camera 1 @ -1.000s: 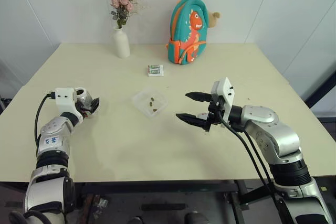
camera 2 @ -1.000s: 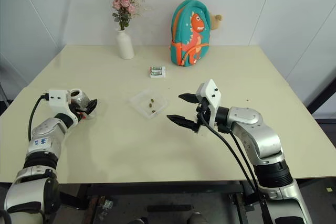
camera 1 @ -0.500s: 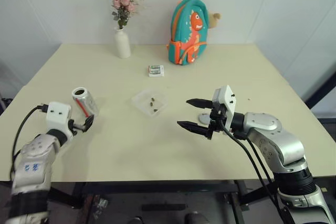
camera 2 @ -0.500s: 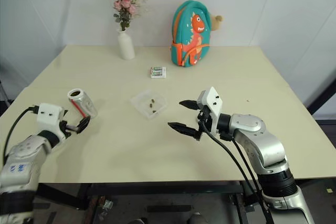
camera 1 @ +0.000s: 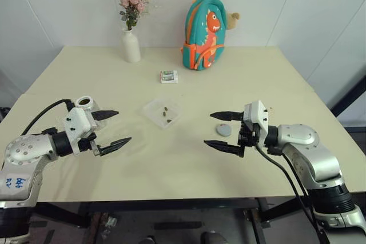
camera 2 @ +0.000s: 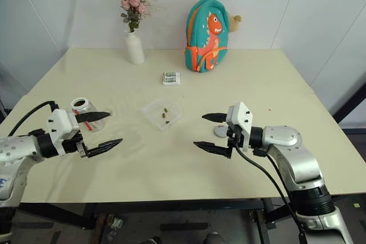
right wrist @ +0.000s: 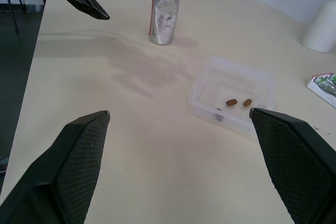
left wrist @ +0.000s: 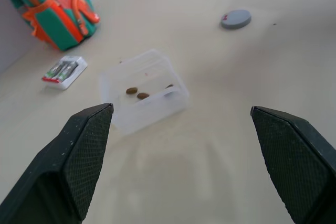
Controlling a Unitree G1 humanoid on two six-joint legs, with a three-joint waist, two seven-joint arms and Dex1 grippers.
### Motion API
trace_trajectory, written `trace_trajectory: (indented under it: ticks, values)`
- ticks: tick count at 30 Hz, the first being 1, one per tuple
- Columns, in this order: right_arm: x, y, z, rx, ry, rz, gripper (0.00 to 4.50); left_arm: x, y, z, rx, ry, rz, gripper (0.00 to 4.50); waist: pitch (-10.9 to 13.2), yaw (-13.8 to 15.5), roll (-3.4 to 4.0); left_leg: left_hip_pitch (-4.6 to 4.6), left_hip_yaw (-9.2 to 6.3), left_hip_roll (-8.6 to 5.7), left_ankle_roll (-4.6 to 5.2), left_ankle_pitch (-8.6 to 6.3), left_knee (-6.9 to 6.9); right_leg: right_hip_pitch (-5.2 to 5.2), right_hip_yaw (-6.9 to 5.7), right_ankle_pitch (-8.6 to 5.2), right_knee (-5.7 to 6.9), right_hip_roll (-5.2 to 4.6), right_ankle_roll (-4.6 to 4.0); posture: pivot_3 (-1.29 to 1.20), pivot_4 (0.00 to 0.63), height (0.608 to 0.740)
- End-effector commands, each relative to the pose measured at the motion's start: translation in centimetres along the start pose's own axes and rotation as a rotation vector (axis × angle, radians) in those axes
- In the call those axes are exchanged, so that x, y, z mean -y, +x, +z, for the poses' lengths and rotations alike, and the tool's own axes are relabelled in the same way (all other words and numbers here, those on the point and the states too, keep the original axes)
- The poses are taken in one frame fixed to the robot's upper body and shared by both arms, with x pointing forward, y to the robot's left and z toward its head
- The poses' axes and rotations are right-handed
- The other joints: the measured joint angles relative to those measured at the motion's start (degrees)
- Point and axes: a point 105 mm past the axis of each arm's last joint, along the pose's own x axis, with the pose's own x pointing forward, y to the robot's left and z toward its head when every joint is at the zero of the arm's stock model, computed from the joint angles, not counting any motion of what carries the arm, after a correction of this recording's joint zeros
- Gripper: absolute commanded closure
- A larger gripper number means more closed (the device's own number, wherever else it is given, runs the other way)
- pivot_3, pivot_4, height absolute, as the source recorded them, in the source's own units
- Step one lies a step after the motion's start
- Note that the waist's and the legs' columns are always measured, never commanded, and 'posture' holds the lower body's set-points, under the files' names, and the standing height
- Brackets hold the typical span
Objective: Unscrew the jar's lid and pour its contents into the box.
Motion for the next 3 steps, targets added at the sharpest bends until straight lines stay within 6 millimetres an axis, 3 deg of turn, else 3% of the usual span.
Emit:
trace_trajectory:
  ticks: [1,3]
  values:
    - [-0.04,-1.34,-0.13,-0.019,-0.046,-0.004,0.00,0.48,0.10,0.51,0.035,-0.022,-0.033,0.02,0.0,0.2,0.00,0.00,-0.01,0.00,0.02,-0.02,-0.03,-0.04,-0.01,-0.06,0.05,0.00,-0.01,0.00,0.150,0.740]
    - [0.04,-1.43,-0.23,-0.015,-0.048,-0.026,0.00,0.82,0.12,0.44,0.033,-0.022,-0.038,0.02,0.0,0.2,0.00,-0.03,-0.03,0.00,0.04,-0.10,-0.06,-0.09,-0.03,-0.17,0.08,0.00,0.01,0.00,0.150,0.740]
